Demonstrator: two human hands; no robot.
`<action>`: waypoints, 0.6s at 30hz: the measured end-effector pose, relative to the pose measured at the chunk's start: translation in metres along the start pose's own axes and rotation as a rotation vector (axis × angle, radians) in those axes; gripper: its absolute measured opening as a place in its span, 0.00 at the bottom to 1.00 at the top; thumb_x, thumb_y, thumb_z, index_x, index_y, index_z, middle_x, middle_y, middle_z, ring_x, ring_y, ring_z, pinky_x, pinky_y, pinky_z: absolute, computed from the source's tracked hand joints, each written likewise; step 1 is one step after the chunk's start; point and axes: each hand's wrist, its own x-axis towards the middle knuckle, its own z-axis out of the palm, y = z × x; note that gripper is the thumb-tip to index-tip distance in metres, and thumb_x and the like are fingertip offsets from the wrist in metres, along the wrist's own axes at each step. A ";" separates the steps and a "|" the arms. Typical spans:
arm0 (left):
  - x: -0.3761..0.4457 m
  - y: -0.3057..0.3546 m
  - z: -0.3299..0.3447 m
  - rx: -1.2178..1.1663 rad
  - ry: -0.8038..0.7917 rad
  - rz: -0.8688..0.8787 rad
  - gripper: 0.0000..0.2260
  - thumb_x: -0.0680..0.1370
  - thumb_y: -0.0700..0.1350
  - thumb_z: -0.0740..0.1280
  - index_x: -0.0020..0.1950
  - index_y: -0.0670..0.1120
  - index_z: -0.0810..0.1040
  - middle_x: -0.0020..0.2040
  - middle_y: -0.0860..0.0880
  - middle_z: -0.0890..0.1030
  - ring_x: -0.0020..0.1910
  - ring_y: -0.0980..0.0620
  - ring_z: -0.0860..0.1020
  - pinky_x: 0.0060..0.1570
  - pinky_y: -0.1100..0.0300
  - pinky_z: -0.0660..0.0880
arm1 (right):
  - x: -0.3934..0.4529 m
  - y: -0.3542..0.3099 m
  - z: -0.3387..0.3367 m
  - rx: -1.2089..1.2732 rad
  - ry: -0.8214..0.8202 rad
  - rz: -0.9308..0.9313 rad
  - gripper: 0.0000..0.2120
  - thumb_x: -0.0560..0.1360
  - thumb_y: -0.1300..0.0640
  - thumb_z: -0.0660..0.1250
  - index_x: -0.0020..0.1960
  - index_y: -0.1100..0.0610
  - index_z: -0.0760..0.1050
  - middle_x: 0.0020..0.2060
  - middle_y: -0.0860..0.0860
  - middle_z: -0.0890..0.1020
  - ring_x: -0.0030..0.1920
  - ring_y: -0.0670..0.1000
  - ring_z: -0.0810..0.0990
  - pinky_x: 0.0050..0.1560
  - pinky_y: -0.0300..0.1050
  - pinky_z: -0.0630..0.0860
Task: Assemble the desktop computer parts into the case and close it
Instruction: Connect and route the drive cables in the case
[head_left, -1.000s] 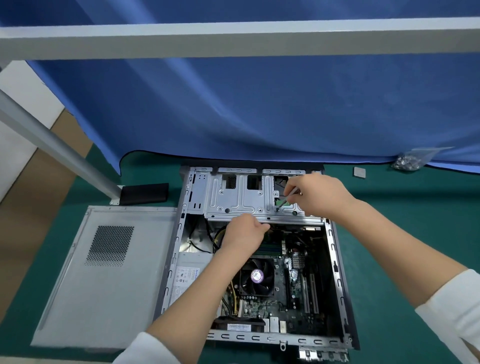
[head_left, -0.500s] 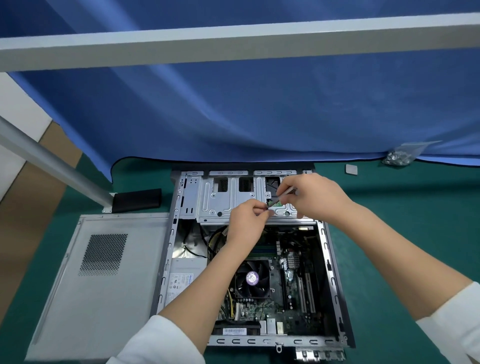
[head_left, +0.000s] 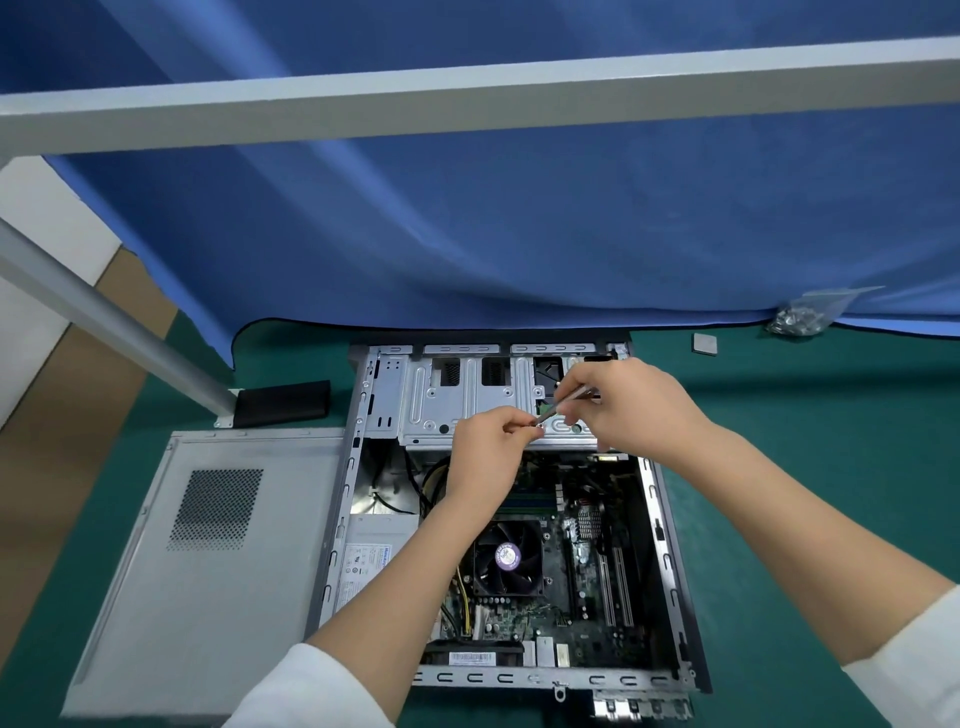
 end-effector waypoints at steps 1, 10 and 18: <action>-0.001 -0.001 0.000 -0.003 -0.008 0.007 0.05 0.72 0.42 0.73 0.39 0.52 0.81 0.33 0.58 0.79 0.32 0.66 0.75 0.34 0.75 0.69 | 0.000 0.000 0.000 0.003 0.000 -0.006 0.04 0.76 0.51 0.65 0.48 0.43 0.77 0.35 0.37 0.81 0.30 0.36 0.71 0.40 0.41 0.72; 0.006 -0.005 0.001 0.099 -0.055 0.075 0.04 0.75 0.46 0.71 0.43 0.55 0.78 0.39 0.58 0.79 0.35 0.68 0.75 0.35 0.74 0.68 | 0.000 0.004 0.006 -0.009 0.031 -0.024 0.05 0.76 0.51 0.64 0.50 0.43 0.77 0.31 0.39 0.76 0.36 0.45 0.73 0.39 0.42 0.71; 0.005 -0.013 -0.007 0.084 -0.001 0.001 0.11 0.74 0.50 0.72 0.54 0.52 0.77 0.49 0.58 0.76 0.42 0.61 0.74 0.45 0.69 0.71 | 0.013 0.012 0.013 -0.124 0.030 -0.023 0.06 0.77 0.52 0.63 0.52 0.43 0.76 0.45 0.38 0.82 0.44 0.47 0.77 0.36 0.42 0.65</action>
